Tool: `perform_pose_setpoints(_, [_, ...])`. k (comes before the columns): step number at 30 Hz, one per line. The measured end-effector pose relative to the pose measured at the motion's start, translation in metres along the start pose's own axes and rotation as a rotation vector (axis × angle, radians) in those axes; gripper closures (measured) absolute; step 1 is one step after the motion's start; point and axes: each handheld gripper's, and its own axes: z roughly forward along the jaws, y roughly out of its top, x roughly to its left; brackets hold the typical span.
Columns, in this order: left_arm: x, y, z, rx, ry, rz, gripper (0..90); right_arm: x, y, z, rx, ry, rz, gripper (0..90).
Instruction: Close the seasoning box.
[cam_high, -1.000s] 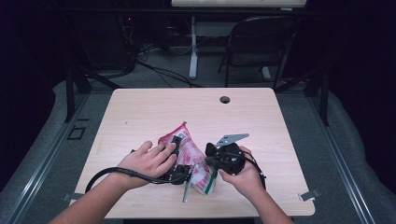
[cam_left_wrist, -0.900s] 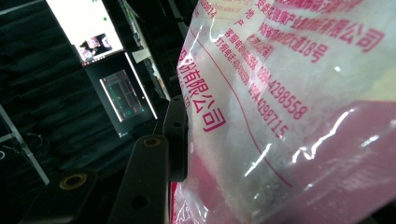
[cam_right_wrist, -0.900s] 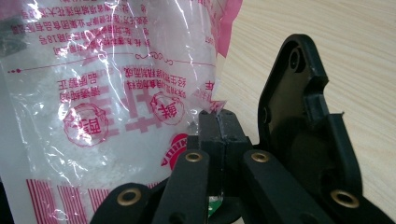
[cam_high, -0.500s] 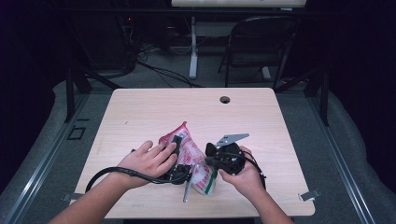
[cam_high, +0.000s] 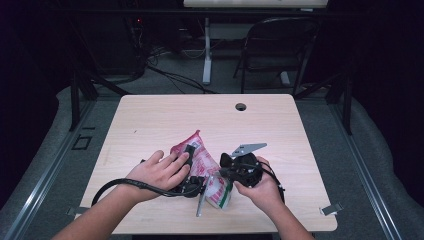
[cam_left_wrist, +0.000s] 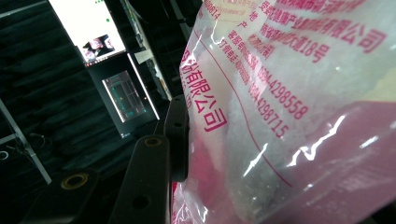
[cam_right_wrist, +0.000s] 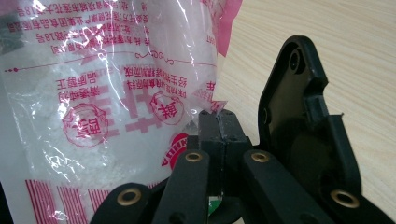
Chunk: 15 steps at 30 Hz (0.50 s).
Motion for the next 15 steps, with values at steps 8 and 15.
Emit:
perform_pose_setpoints(8, [0.0002, 0.0, -0.0001, 0.0, 0.0, 0.0, 69.5, 0.0002, 0.0001, 0.0001, 0.003, -0.001, -0.003, 90.0])
perform_pose_setpoints(15, [0.0006, -0.0002, -0.0003, 0.002, -0.01, 0.0, 69.5, 0.0004, 0.0002, 0.0005, 0.001, 0.0, -0.001, 90.0])
